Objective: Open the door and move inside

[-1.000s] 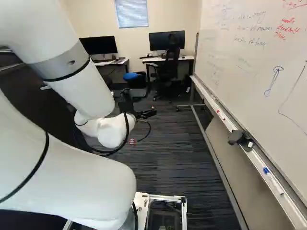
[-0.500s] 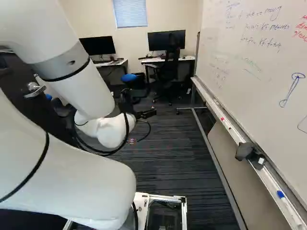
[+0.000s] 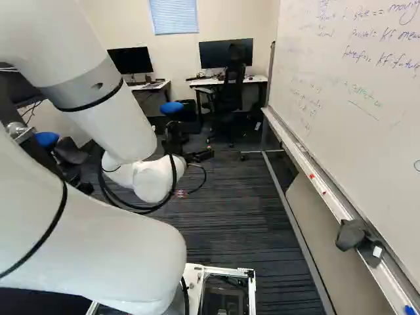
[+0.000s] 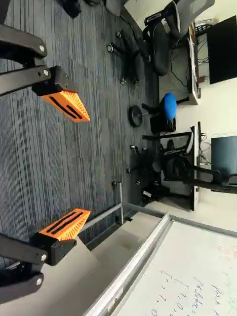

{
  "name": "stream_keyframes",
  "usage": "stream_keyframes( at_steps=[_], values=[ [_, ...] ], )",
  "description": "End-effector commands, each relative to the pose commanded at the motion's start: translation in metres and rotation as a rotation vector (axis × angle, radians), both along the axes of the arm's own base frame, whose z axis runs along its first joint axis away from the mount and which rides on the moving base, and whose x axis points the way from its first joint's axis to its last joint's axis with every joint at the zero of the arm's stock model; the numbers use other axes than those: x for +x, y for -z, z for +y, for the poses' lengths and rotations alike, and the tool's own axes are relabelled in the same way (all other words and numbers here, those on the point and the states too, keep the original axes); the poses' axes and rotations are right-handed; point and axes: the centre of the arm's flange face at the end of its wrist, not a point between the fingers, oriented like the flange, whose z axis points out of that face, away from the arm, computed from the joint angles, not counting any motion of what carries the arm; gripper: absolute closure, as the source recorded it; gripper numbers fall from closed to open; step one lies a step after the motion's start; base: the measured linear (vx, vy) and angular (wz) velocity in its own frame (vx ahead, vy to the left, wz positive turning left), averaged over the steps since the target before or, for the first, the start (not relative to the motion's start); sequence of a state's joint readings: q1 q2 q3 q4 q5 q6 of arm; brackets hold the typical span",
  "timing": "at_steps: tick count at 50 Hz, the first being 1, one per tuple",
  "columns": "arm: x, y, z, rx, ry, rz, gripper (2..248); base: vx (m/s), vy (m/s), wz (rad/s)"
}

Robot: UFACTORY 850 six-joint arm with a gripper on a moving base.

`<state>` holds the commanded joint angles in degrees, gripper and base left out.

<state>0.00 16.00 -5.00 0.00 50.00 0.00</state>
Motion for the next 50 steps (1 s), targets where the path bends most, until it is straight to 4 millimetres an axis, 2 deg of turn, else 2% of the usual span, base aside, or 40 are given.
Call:
stream_keyframes(
  at_steps=[50],
  values=[
    [0.0000,0.0000,0.0000,0.000,0.000,0.000,3,0.227,0.001,-0.015]
  ],
)
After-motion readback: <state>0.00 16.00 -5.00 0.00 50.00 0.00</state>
